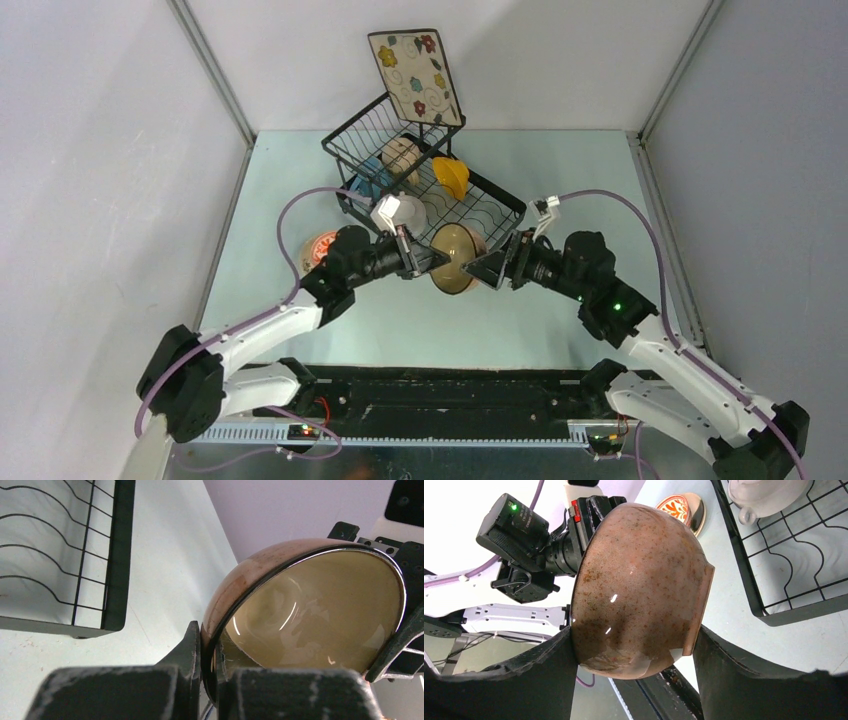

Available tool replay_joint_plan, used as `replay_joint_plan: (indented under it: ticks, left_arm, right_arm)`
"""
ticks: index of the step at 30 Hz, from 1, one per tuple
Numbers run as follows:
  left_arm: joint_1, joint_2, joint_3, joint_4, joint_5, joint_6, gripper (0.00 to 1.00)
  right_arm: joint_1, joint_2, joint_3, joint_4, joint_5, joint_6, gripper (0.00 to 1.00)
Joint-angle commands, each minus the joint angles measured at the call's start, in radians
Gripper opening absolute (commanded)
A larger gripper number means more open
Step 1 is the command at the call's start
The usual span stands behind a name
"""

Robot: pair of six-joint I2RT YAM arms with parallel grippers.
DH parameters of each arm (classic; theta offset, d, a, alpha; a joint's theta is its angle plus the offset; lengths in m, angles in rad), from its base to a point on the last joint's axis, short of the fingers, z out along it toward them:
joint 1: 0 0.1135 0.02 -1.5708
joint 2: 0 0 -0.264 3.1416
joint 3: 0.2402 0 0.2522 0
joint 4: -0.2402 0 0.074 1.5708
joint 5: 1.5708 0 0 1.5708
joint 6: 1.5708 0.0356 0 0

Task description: Load the mixed dishes into the dish rack

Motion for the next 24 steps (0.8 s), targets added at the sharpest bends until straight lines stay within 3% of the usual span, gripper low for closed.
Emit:
replay_joint_plan:
  ticks: [1, 2, 4, 5, 7, 9, 11, 18, 24]
  left_arm:
    - [0.004, -0.092, 0.049, 0.069, -0.039, 0.05, 0.0]
    - [0.003, -0.095, 0.057, 0.057, -0.045, 0.07, 0.01]
    - [0.004, -0.101, 0.07, 0.024, -0.062, 0.103, 0.12]
    - [0.004, -0.106, 0.074, 0.007, -0.07, 0.118, 0.29]
    - [0.003, -0.116, 0.083, -0.021, -0.1, 0.161, 0.47]
    - [0.005, -0.128, 0.089, -0.058, -0.162, 0.19, 0.64]
    - [0.006, -0.13, 0.108, -0.109, -0.207, 0.222, 0.73]
    - [0.008, -0.234, 0.112, -0.267, -0.298, 0.291, 0.83]
    - [0.007, -0.354, 0.08, -0.385, -0.342, 0.339, 0.85]
  right_arm:
    - [-0.025, 0.046, 0.032, -0.008, 0.037, -0.001, 0.15]
    - [-0.032, 0.066, 0.047, -0.026, 0.042, -0.006, 0.05]
    - [-0.043, 0.097, 0.067, -0.04, 0.045, -0.029, 0.0]
    - [-0.048, 0.106, 0.078, -0.033, 0.045, -0.057, 0.0]
    - [-0.065, 0.138, 0.086, -0.003, 0.054, -0.103, 0.0]
    - [-0.084, 0.163, 0.091, 0.044, 0.058, -0.153, 0.0]
    - [-0.117, 0.193, 0.106, 0.095, 0.055, -0.205, 0.0]
    - [-0.293, 0.298, 0.187, 0.157, -0.101, -0.292, 0.0]
    - [-0.321, 0.427, 0.306, 0.112, -0.054, -0.479, 0.0]
